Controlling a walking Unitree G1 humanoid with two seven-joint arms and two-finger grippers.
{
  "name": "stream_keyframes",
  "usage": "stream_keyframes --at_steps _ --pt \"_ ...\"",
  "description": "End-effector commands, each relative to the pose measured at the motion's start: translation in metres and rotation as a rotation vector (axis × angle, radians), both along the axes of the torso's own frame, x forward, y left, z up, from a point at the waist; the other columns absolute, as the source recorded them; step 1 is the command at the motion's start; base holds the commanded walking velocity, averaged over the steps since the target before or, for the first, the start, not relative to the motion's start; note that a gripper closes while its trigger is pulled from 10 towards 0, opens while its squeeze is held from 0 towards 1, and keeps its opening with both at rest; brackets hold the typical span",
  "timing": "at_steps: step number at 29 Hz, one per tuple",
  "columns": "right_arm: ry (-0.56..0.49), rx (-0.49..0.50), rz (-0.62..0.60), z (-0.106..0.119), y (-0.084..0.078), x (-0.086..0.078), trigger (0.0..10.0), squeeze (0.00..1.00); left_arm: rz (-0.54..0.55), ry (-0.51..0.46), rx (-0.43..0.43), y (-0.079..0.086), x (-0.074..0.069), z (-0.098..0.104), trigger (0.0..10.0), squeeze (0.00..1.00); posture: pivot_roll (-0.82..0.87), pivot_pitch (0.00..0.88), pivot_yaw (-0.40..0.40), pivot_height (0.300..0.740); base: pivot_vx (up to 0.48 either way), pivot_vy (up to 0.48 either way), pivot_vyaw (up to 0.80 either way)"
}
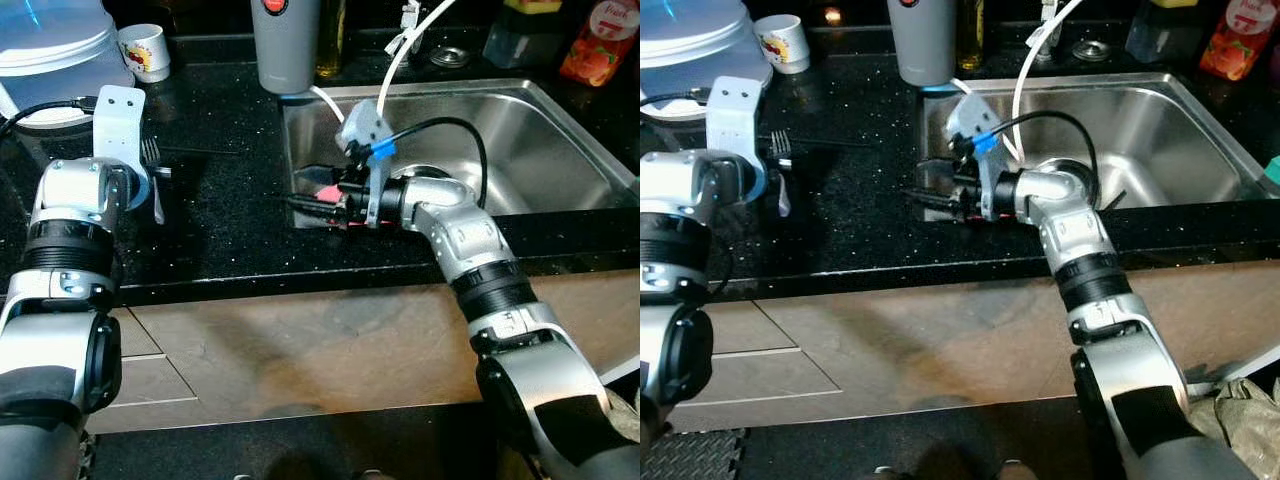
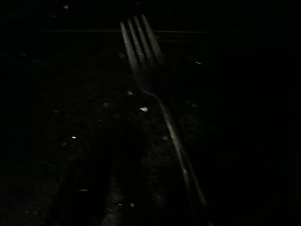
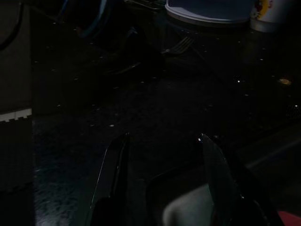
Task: Kitchen organization
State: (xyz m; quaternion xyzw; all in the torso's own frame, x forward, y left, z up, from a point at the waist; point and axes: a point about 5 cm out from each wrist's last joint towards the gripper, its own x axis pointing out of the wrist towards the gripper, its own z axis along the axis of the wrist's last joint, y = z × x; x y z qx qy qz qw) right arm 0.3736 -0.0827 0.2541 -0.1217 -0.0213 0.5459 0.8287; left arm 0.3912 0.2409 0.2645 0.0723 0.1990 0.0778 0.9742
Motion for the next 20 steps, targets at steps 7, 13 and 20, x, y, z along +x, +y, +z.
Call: stream_keyframes --at_steps 7,13,20 --pt "0.013 -0.012 0.029 -0.0005 0.0003 -0.0058 10.0 0.00 0.015 0.095 -0.014 0.0030 -0.0036 -0.0203 0.0 0.00 0.02 0.124 0.012 0.740 0.000 0.000 0.00" --pt "0.016 -0.026 0.027 -0.0008 -0.0006 -0.0084 10.0 0.00 0.015 0.095 -0.022 0.0040 -0.0041 -0.0202 0.0 0.00 0.02 0.127 0.010 0.740 0.000 0.000 0.00" --pt "0.016 -0.023 0.017 0.0002 -0.0012 -0.0081 10.0 0.00 0.014 0.086 -0.030 0.0047 -0.0040 -0.0183 0.0 0.00 0.02 0.128 0.010 0.740 0.000 0.000 0.00"
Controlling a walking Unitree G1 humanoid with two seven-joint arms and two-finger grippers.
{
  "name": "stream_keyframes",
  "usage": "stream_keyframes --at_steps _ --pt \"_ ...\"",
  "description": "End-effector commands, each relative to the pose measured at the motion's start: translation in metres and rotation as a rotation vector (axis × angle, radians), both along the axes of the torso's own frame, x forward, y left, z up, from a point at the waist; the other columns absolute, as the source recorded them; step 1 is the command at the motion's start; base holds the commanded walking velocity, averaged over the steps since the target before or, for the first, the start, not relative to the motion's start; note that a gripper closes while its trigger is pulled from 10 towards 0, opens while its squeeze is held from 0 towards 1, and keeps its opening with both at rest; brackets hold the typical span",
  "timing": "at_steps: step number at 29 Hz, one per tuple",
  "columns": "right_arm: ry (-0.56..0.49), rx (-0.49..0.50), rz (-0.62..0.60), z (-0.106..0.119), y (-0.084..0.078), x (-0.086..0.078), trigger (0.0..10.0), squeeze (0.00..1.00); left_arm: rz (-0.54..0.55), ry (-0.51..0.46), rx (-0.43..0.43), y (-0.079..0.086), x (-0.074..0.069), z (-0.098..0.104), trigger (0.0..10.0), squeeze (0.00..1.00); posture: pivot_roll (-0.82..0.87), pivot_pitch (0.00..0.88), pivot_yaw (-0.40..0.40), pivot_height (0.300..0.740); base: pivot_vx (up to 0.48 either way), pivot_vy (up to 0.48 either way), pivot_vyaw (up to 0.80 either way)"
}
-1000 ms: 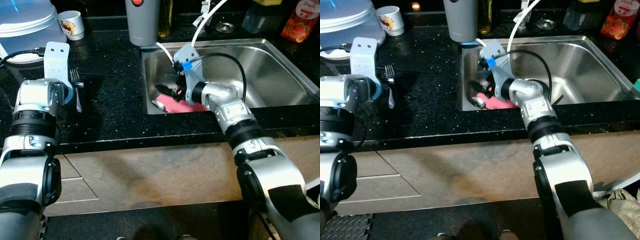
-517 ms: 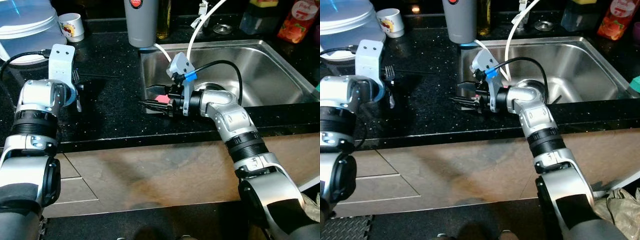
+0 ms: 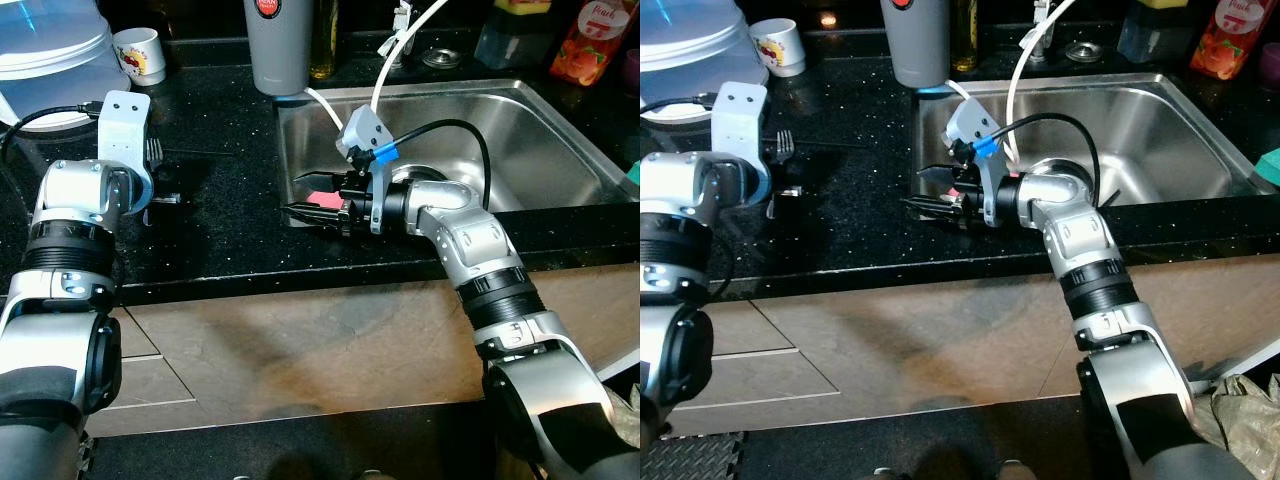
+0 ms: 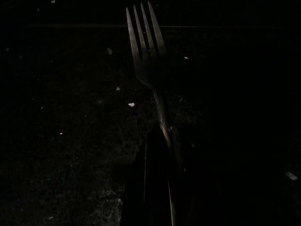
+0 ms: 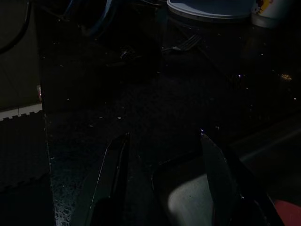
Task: Kitchen organization
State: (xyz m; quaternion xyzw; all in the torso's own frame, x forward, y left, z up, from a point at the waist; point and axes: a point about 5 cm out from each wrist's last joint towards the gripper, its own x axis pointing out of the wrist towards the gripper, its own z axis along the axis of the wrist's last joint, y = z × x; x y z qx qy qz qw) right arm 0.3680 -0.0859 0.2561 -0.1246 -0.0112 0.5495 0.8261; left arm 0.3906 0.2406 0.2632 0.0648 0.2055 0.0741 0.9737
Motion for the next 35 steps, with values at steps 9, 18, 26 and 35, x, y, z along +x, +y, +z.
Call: stream_keyframes --at_steps 9,18,26,35 --pt "-0.017 0.086 -0.084 0.011 -0.004 0.004 10.0 0.00 -0.426 -0.298 -0.084 -0.053 -0.004 0.015 0.0 0.00 0.02 0.131 0.012 0.740 0.000 0.000 0.00" --pt "-0.013 0.213 -0.177 0.028 -0.015 0.010 10.0 0.00 -0.793 -0.375 -0.162 -0.089 -0.024 0.025 0.0 0.00 0.01 0.129 0.018 0.740 0.000 0.000 0.00" --pt "0.030 0.343 -0.226 0.038 -0.020 0.013 10.0 0.92 -0.838 -0.402 -0.023 -0.084 -0.028 0.022 0.0 0.00 0.02 0.131 0.020 0.740 0.000 0.000 0.00" --pt "0.080 0.366 -0.225 0.035 -0.009 0.011 10.0 1.00 -0.926 -0.431 -0.117 -0.091 -0.034 0.024 0.0 0.00 0.02 0.130 0.023 0.740 0.000 0.000 0.00"
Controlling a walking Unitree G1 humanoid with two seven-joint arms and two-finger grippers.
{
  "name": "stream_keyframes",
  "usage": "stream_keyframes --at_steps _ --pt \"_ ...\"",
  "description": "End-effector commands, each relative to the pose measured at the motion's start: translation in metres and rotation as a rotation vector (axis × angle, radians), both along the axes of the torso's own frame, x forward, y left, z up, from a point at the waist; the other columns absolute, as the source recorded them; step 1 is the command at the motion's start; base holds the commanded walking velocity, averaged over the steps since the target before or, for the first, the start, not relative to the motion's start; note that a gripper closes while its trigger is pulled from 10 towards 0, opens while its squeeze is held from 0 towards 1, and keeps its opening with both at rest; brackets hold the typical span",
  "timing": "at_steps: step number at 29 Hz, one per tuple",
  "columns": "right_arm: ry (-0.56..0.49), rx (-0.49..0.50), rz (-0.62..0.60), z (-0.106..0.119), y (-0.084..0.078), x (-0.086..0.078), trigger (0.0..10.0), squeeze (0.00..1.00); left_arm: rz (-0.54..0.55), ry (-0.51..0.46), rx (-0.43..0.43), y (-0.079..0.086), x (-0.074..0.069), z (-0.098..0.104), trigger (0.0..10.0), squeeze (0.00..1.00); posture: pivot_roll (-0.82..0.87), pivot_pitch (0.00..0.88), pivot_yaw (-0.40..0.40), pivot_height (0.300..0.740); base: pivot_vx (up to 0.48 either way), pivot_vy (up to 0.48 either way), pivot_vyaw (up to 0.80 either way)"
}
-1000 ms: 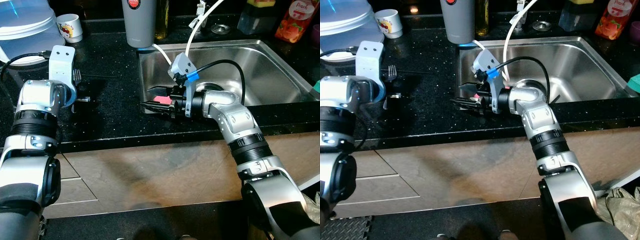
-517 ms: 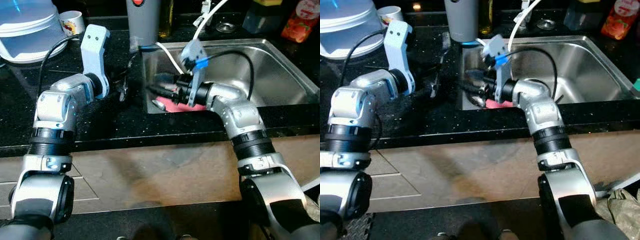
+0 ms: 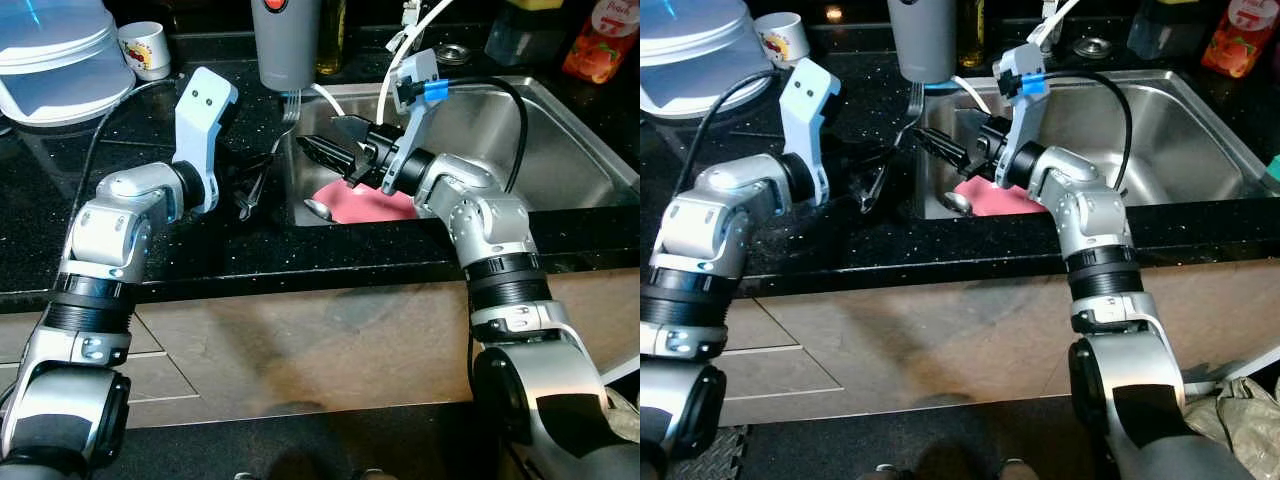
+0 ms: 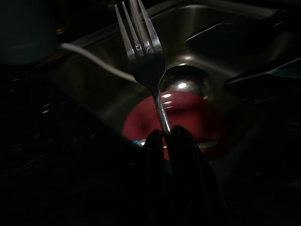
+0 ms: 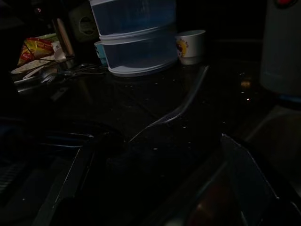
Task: Kitchen organization
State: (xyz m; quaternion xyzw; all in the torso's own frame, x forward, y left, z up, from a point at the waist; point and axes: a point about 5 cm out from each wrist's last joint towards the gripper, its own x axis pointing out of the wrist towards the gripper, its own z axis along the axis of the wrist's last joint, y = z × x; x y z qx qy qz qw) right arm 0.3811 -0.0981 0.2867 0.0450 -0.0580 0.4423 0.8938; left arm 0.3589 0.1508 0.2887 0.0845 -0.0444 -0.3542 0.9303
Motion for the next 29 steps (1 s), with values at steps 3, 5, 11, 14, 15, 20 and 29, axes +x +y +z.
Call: stream_keyframes --at_steps 3,5,11,14,15,20,29 --pt "-0.005 0.018 0.041 0.005 0.009 -0.005 10.0 1.00 -0.055 0.027 -0.026 -0.003 -0.004 -0.004 0.0 0.00 0.02 0.129 0.022 0.740 0.000 0.000 0.00" --pt "-0.013 0.002 0.057 0.005 0.014 -0.007 10.0 1.00 -0.092 0.048 -0.065 -0.006 -0.007 -0.004 0.0 0.00 0.02 0.130 0.024 0.740 0.000 0.000 0.00" --pt "-0.031 -0.019 0.035 0.006 0.017 -0.006 10.0 0.00 -0.130 0.075 -0.092 -0.009 -0.011 -0.006 0.0 0.00 0.02 0.122 0.026 0.740 0.000 0.000 0.00" --pt "-0.031 -0.022 0.027 0.006 0.017 -0.006 10.0 0.00 -0.130 0.078 -0.078 -0.009 -0.011 -0.008 0.0 0.00 0.02 0.118 0.024 0.740 0.000 0.000 0.00" --pt "-0.031 -0.022 0.027 0.006 0.017 -0.006 10.0 0.00 -0.130 0.078 -0.078 -0.009 -0.011 -0.008 0.0 0.00 0.02 0.118 0.024 0.740 0.000 0.000 0.00" --pt "-0.030 -0.041 0.012 0.004 0.017 -0.007 10.0 0.00 -0.156 0.086 -0.071 -0.011 -0.014 -0.009 0.0 0.00 0.02 0.111 0.026 0.740 0.000 0.000 0.00" --pt "-0.014 -0.037 -0.009 0.002 0.016 -0.005 0.0 0.00 -0.157 0.084 -0.057 -0.012 -0.015 -0.009 0.0 0.00 0.02 0.106 0.027 0.740 0.000 0.000 0.00"
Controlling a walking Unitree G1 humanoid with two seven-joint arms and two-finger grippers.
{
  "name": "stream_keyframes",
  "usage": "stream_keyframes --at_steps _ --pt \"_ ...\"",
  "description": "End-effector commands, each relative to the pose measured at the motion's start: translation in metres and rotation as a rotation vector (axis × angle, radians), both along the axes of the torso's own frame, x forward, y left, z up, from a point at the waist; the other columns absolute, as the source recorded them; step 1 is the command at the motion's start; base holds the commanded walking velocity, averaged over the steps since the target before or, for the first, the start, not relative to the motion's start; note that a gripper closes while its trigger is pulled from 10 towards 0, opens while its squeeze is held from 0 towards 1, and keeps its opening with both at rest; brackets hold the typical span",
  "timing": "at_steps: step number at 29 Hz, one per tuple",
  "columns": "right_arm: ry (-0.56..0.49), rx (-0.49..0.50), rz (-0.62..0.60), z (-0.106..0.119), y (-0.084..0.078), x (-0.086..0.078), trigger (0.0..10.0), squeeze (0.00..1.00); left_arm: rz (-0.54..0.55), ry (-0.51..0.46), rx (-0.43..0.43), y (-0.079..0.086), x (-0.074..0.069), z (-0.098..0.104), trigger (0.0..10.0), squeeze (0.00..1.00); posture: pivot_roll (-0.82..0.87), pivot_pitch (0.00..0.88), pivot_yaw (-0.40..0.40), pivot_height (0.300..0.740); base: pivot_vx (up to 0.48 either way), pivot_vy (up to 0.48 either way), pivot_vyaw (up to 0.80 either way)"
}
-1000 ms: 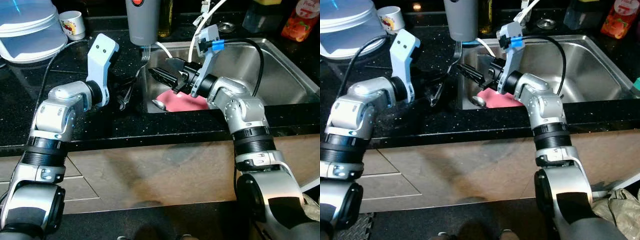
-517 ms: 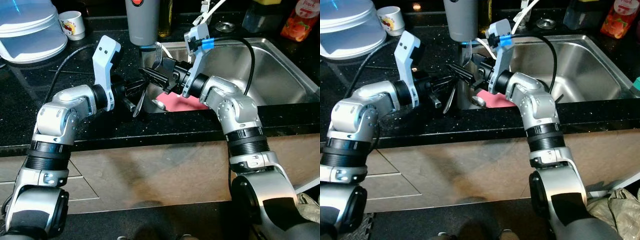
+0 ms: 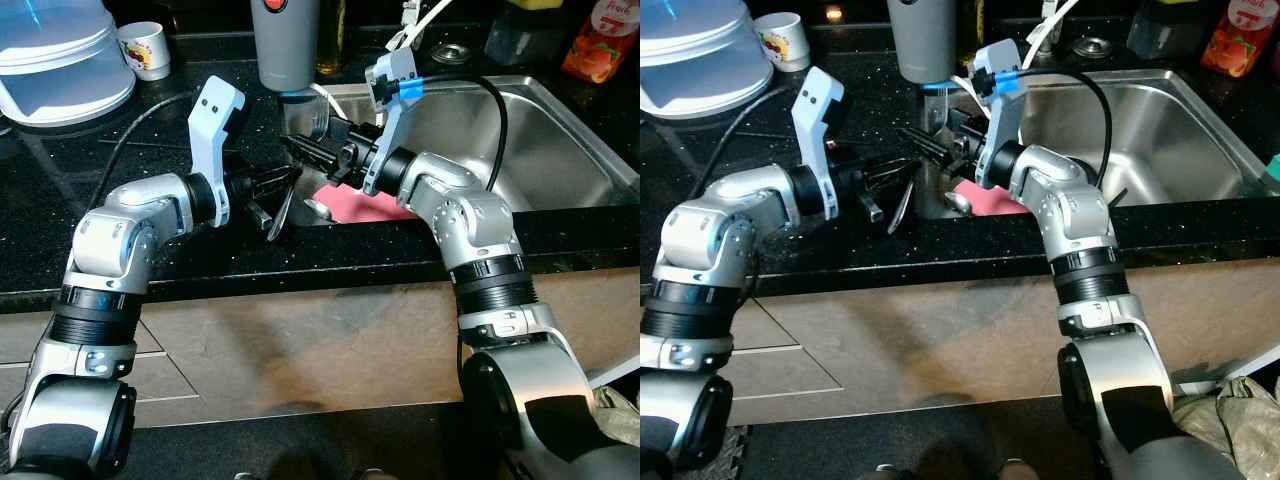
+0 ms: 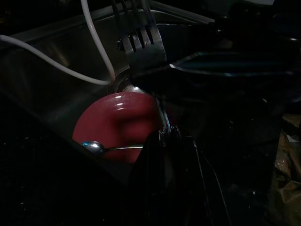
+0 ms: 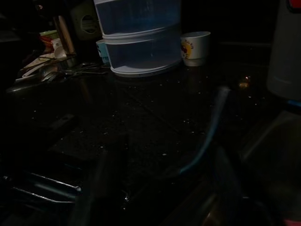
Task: Kitchen organization
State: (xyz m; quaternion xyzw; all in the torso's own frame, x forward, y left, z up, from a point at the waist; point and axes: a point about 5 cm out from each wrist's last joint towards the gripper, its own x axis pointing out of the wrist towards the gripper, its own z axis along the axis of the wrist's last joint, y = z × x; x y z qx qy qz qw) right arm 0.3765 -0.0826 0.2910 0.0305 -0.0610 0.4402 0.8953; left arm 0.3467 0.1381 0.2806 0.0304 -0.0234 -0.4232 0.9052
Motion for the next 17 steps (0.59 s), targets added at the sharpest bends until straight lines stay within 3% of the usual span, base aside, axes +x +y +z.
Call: stream_keyframes --at_steps 1,16,17 --pt "0.007 -0.013 -0.004 -0.0029 0.0004 -0.0001 0.0 0.00 -0.008 -0.009 0.035 0.0007 -0.0031 -0.0018 0.0 0.00 0.02 0.106 0.027 0.740 0.000 0.000 0.00" --pt "0.003 -0.003 -0.027 -0.0002 -0.0025 0.0015 0.0 0.00 0.020 -0.036 0.088 0.0012 -0.0022 -0.0010 0.0 0.00 0.02 0.113 0.030 0.740 0.000 0.000 0.00" --pt "-0.003 0.004 -0.037 0.0021 -0.0035 0.0025 0.0 0.00 0.061 -0.054 0.089 0.0023 0.0013 0.0008 10.0 0.98 0.02 0.113 0.030 0.740 0.000 0.000 0.00"
